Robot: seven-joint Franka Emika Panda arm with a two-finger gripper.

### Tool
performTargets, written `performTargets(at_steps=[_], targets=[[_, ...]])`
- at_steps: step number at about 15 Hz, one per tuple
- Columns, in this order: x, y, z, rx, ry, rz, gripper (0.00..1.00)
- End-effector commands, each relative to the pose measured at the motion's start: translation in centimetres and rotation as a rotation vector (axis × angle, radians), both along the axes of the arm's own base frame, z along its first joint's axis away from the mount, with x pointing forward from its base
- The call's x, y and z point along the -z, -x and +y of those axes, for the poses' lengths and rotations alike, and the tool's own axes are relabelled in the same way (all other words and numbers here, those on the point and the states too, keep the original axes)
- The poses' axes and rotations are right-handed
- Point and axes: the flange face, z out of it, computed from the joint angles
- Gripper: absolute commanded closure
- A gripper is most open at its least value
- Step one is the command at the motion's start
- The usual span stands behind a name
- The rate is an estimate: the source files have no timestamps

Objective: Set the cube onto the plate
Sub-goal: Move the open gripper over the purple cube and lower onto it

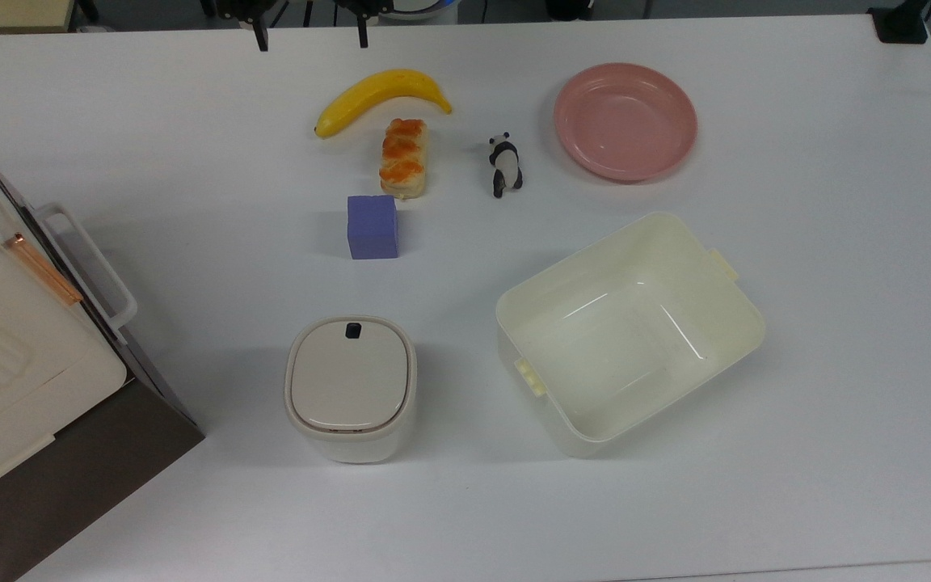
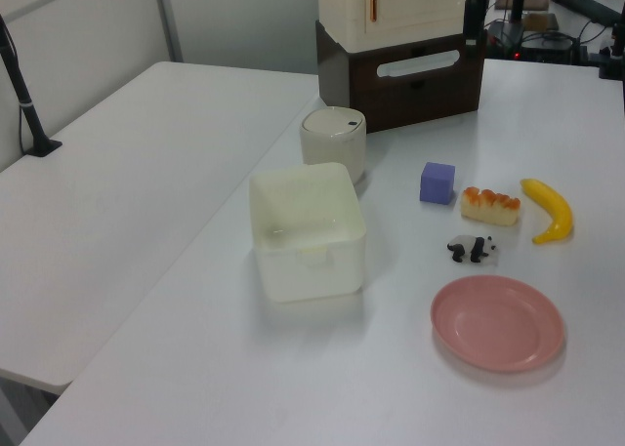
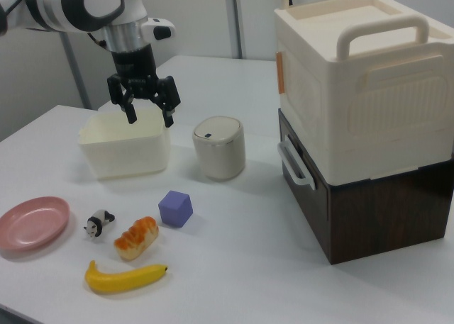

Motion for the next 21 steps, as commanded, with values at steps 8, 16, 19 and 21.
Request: performTargets(at_steps=[8,16,19,21], targets=[[10.8,-1.0,1.8,-0.039,-0.019,0.025,0.00],[21.0,-3.8,2.8,0.028,-0.015,0.066,0.00],[23.4,-4.5,4.2,0.043,-0.012,0.074,0.00],[25.3,-5.2,4.6,0.073,-0.010,0.065,0.00]])
